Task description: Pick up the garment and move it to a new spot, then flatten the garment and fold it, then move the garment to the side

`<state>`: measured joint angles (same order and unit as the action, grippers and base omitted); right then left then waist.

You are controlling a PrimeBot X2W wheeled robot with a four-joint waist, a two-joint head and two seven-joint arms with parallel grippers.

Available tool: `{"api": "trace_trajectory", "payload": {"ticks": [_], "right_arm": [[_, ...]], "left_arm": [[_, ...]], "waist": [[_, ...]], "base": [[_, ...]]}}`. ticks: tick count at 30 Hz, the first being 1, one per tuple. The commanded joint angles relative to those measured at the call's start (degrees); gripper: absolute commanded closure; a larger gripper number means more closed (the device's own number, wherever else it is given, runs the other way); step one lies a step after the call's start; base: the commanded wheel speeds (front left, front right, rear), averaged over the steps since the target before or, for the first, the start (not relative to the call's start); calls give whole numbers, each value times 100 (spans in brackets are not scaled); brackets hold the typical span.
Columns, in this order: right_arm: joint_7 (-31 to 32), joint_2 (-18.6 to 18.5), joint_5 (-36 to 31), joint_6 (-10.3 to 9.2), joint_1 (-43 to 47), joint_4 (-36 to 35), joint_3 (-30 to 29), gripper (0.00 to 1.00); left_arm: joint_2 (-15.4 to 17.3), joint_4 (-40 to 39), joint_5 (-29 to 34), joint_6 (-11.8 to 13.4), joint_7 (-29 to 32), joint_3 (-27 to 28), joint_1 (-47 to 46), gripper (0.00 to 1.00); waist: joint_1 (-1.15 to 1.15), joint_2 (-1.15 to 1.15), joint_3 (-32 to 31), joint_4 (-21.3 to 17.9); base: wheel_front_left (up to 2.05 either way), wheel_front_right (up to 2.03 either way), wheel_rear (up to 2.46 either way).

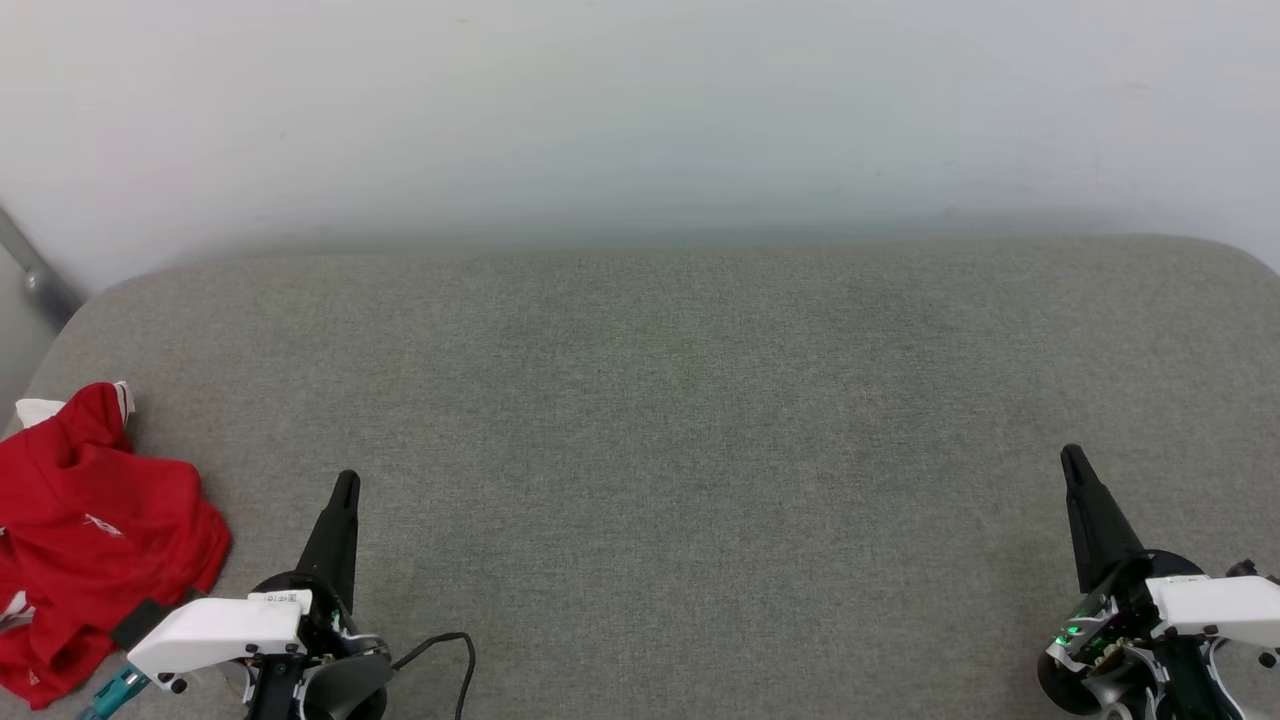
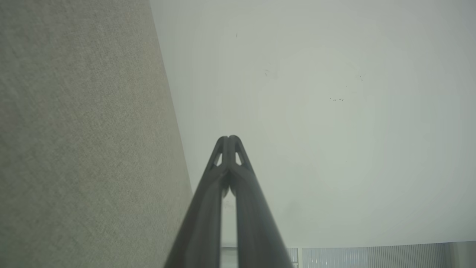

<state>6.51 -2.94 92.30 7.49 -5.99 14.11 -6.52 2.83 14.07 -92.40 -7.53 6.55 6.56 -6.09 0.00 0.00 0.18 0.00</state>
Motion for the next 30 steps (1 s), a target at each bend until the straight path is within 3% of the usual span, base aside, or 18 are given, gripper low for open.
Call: {"api": "trace_trajectory", "payload": {"ticks": [1,30], "right_arm": [[-4,21,14,0,-77,-5,4,100],[-4,21,13,0,-77,-5,3,100]], "left_arm": [[-3,-7,18,-9,1,4,-43,100],[-3,-7,18,-9,1,4,-43,100]], "waist": [[0,0,0,0],[0,0,0,0]], "base": [[0,0,0],[0,0,0]]}}
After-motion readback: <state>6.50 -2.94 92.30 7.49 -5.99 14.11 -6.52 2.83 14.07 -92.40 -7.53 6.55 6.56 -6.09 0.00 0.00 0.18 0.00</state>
